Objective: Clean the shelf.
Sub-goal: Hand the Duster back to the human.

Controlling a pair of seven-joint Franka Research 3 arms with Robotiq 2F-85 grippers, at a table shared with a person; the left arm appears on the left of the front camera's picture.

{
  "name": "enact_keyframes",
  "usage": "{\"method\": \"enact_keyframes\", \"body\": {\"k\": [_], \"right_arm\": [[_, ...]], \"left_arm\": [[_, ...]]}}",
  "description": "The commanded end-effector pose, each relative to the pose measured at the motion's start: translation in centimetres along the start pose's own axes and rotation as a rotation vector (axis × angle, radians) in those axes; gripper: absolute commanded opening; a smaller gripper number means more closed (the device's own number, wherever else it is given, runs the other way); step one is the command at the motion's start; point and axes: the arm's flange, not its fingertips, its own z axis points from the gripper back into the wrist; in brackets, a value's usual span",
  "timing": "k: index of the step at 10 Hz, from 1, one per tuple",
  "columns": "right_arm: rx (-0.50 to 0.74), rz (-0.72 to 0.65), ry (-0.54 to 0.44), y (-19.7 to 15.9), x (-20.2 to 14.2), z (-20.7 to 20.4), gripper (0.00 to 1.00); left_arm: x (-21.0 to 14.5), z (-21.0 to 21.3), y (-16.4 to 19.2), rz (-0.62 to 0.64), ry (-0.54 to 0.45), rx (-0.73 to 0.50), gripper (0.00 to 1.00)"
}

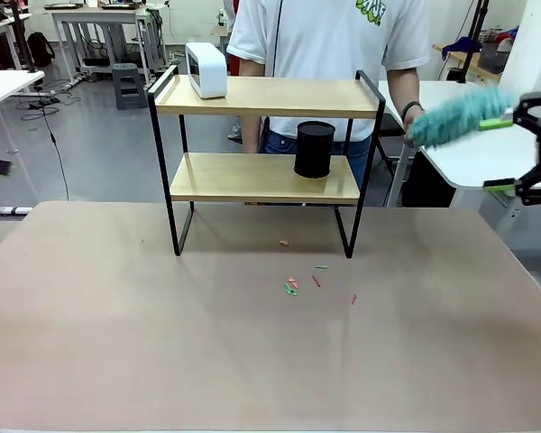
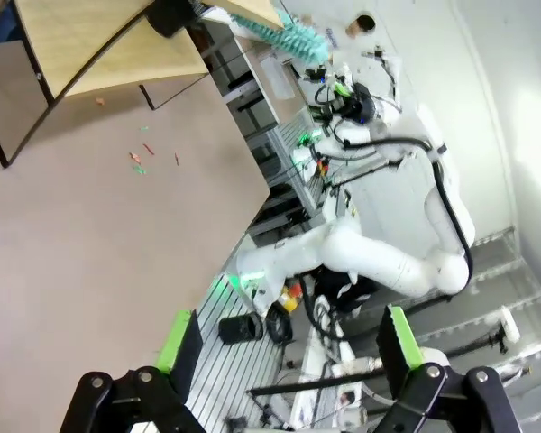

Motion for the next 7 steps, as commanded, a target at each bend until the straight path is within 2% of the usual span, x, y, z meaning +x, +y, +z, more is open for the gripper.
{"method": "enact_keyframes", "body": {"k": [1,2,3,4,5,6,7], "right_arm": [[0.103,0.104,0.157,1.0,-0.9,-3.4,1.0],[0.114,0.131,0.225,1.3,-1.4,-6.3,1.0],[0.123,0.133,0.279,1.3,-1.6,-9.4,1.0],[0.147,0.144,0.343,1.6,-2.0,-12.5,1.0],[0.16,0.15,0.391,1.9,-2.2,-14.5,1.0],[0.153,0.156,0.435,1.9,-2.3,-15.3,1.0],[0.124,0.13,0.35,1.3,-4.1,-12.8,1.0]], "left_arm": [[1.0,-5.6,1.3,0.107,-0.184,-0.013,1.0],[1.4,-8.0,1.5,0.119,-0.229,-0.055,1.0],[1.5,-10.1,1.4,0.134,-0.23,-0.089,1.0],[0.9,-12.3,0.9,0.163,-0.215,-0.121,1.0],[0.2,-13.8,0.9,0.202,-0.137,-0.113,1.0],[1.2,-10.7,2.6,0.158,-0.199,-0.085,1.0],[1.2,-10.7,2.6,0.158,-0.199,-0.085,1.0]]}}
